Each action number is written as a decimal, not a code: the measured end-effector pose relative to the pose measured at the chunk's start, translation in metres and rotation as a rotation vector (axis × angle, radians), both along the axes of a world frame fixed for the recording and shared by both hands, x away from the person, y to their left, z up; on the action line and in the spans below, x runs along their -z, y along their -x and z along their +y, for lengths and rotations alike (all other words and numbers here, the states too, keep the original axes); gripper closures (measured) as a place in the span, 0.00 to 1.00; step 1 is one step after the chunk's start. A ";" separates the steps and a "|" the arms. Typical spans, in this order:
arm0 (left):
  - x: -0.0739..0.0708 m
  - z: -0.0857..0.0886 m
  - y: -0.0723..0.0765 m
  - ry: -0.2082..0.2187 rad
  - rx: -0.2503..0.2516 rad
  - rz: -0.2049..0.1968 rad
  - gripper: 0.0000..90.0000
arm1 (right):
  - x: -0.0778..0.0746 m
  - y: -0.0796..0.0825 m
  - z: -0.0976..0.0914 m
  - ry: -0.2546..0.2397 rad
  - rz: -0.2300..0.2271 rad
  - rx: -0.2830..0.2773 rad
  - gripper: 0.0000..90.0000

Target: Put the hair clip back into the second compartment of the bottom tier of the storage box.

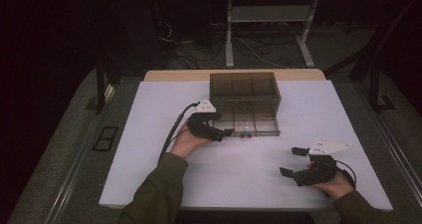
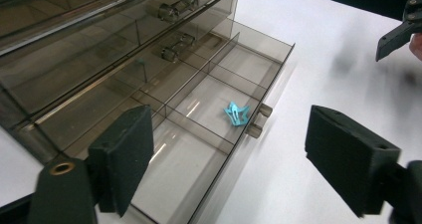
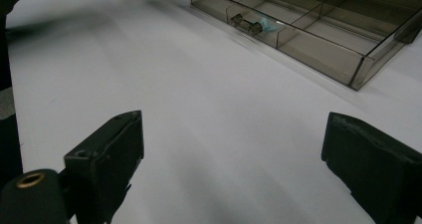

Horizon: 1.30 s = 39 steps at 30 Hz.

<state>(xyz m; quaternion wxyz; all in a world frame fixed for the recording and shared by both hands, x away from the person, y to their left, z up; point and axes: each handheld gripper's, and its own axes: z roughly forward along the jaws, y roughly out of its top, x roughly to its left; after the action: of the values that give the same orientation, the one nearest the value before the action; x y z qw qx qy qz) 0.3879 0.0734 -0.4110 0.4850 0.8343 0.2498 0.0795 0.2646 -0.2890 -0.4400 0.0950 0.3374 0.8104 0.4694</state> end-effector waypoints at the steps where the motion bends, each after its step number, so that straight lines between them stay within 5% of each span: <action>1: 0.000 0.002 0.001 -0.003 -0.002 0.000 0.18 | 0.000 0.000 0.000 -0.001 0.000 0.000 0.10; 18: 0.004 0.035 0.023 0.008 -0.063 -0.001 0.00 | 0.000 0.000 0.000 0.001 -0.002 0.000 0.10; 39: 0.014 0.066 0.053 0.017 -0.086 -0.010 0.00 | 0.000 0.000 0.000 0.002 -0.002 0.004 0.10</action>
<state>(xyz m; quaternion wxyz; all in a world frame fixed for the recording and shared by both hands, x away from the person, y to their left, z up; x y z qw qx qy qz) 0.3348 0.1392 -0.4252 0.4896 0.8182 0.2835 0.1021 0.2644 -0.2888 -0.4400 0.0969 0.3386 0.8100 0.4688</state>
